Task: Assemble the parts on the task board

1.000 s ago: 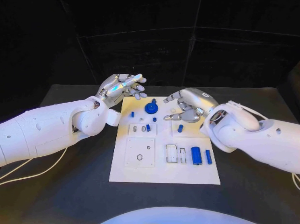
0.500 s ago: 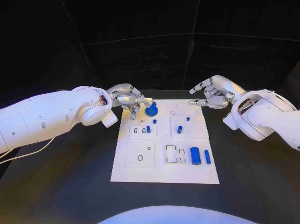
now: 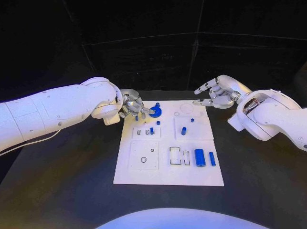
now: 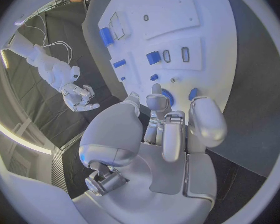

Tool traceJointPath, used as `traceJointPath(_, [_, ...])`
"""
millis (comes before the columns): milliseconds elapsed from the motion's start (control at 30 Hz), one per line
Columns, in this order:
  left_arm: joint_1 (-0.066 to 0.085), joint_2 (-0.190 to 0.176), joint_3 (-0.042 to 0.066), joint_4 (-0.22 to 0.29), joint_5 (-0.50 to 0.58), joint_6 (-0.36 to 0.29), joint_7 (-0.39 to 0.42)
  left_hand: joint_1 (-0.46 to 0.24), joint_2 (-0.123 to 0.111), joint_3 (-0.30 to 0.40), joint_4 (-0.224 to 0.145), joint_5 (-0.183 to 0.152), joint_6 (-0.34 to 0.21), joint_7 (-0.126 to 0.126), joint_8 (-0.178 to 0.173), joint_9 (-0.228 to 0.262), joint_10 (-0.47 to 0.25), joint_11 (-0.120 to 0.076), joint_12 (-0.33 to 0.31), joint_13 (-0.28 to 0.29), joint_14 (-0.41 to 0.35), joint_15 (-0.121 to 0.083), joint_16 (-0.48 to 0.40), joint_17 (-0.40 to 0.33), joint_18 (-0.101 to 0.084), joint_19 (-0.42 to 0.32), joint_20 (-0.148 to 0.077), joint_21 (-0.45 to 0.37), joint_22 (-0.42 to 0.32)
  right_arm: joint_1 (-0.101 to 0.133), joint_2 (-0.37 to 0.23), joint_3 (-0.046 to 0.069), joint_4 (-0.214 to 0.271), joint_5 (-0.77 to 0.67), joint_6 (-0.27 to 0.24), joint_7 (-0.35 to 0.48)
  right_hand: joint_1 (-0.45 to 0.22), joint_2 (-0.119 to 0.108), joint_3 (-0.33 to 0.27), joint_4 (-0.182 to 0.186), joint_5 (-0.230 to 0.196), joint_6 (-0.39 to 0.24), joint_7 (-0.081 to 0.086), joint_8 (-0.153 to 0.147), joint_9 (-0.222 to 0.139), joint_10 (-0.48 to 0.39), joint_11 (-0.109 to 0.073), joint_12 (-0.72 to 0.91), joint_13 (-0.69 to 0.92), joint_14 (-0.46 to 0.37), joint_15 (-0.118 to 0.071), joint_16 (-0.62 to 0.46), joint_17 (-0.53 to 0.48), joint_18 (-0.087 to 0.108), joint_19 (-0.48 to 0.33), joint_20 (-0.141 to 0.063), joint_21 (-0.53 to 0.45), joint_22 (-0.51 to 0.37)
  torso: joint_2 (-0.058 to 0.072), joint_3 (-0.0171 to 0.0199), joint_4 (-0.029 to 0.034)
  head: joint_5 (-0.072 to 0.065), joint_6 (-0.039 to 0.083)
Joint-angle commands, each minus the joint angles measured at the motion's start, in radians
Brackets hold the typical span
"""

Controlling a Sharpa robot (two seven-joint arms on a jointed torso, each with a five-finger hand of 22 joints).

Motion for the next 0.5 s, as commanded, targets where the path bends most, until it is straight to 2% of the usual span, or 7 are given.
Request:
traceJointPath(33, [0.005,0.026,-0.008,-0.007,-0.022,0.134,-0.136,-0.014,0.005,-0.024,0.001,-0.005,-0.017,0.000,0.022,0.022,0.005,-0.002,0.014,0.014,0.099,-0.005,0.004,0.233,-0.013,0.005,0.000,0.017,0.026,0.002,0.003,0.001,-0.001,-0.001,0.008,-0.013,-0.002,0.009,0.001,-0.007,0.004,0.005,-0.001,0.004,-0.001,-0.007,0.001,-0.004,0.017,0.102,-0.006,0.002,0.263,0.009,-0.008,0.000,-0.004,-0.001,0.002,-0.0013,0.0016,-0.002,-0.005])
traceJointPath(267, [0.009,0.074,-0.025,-0.029,-0.011,0.205,-0.186,-0.018,0.004,-0.060,-0.001,-0.010,-0.046,0.002,0.041,0.048,-0.004,0.001,0.021,0.020,0.099,-0.003,0.004,0.233,-0.013,-0.002,0.001,0.023,0.030,0.002,0.007,0.001,-0.008,-0.005,0.006,-0.018,-0.003,0.009,-0.001,-0.007,0.007,0.004,-0.001,0.003,-0.001,-0.008,0.001,-0.006,0.015,0.102,-0.006,0.002,0.263,0.010,-0.009,-0.001,-0.006,-0.006,0.002,-0.0007,-0.0007,0.000,-0.013])
traceJointPath(367, [0.010,0.085,-0.031,-0.035,-0.010,0.216,-0.193,-0.004,0.004,-0.066,-0.005,-0.007,-0.058,0.005,0.043,0.054,-0.010,0.004,0.021,0.019,0.099,-0.001,0.004,0.233,-0.013,-0.004,0.003,0.025,0.034,0.002,0.007,0.001,-0.009,-0.005,0.005,-0.019,-0.004,0.008,-0.003,-0.007,0.009,0.002,-0.001,0.002,-0.002,-0.010,0.001,-0.009,0.012,0.102,-0.006,0.002,0.263,0.010,-0.011,-0.001,-0.008,-0.011,0.002,-0.0016,-0.0002,0.002,-0.016])
traceJointPath(500, [0.011,0.099,-0.036,-0.045,-0.009,0.225,-0.200,0.009,0.005,-0.069,-0.008,-0.004,-0.068,0.007,0.046,0.060,-0.016,0.006,0.021,0.018,0.099,0.000,0.005,0.234,-0.013,-0.005,0.005,0.028,0.039,0.002,0.007,0.001,-0.011,-0.005,0.005,-0.020,-0.005,0.008,-0.005,-0.007,0.011,0.001,-0.001,0.001,-0.003,-0.011,0.001,-0.010,0.011,0.102,-0.006,0.002,0.263,0.011,-0.013,-0.001,-0.010,-0.015,0.001,-0.0007,0.0004,0.002,-0.018])
